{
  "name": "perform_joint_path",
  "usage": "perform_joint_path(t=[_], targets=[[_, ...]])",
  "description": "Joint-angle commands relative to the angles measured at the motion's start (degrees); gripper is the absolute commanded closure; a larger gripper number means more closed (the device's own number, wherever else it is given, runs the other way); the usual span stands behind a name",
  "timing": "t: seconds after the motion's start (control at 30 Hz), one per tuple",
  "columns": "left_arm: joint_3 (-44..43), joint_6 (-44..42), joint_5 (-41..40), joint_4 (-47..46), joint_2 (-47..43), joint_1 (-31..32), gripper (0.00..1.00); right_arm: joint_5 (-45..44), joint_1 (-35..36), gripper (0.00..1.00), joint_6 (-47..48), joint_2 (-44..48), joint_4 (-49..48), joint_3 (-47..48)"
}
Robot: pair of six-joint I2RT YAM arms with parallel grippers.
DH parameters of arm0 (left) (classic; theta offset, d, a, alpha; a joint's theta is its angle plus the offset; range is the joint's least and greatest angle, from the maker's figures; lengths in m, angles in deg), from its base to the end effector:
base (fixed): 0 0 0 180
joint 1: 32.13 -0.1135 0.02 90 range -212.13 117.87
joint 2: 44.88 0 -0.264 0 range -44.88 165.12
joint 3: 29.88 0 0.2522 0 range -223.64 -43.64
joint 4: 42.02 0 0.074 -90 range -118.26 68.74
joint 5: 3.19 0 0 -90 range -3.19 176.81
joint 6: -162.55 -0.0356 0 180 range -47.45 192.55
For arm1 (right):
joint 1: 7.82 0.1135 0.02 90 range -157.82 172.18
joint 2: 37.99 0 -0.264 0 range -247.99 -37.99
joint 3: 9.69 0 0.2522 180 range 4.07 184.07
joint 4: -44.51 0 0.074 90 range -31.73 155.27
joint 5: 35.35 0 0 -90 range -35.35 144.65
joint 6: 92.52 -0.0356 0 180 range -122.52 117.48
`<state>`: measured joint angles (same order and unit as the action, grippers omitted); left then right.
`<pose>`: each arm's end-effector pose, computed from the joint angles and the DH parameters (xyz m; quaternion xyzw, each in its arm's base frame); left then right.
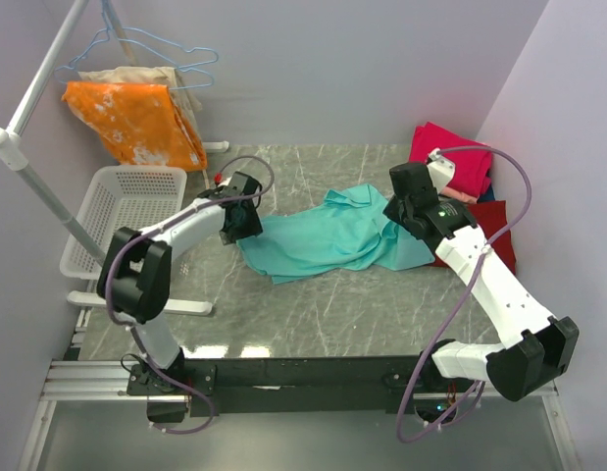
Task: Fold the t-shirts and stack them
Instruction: Flatten the tshirt out
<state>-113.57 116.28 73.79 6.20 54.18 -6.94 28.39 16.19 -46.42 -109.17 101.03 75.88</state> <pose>0.3229 -0.1430 0.2100 -0.1814 0.9505 -0.0374 0.2496 0.2418 0.0905 0.3550 0.2445 0.8608 0.0485 0.4437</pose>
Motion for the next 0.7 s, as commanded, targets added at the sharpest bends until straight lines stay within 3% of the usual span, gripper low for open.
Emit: perform_joint_path(t=[0.0,0.1,0.2,0.4,0.67], targets=[[-6.5,0.5,-5.4,-1.5,3.9,-0.1,0.39,-0.6,-0.3,1.0,-0.7,0.9,-1.5,0.2],[-9.2,-0.3,-6.5,-1.0,7.4,-0.1,0.47,-1.1,-0.4,1.0,-0.5,1.0,-1.4,0.6],[-10.4,-0.7,-7.2,-1.3,10.1,-0.1,0.61,-1.8,-0.3,1.0,-0.1,1.0,-0.8,1.6],[-11.7,-1.8,-7.8,-1.3,12.8,-0.9,0.98,-2.2,-0.6,1.0,0.3,1.0,-0.5,2.0],[-20.2,-3.0,-12.7,4.3,7.9,-1.8,0.99,-2.7,-0.6,1.0,-0.3,1.3,-0.3,1.3]])
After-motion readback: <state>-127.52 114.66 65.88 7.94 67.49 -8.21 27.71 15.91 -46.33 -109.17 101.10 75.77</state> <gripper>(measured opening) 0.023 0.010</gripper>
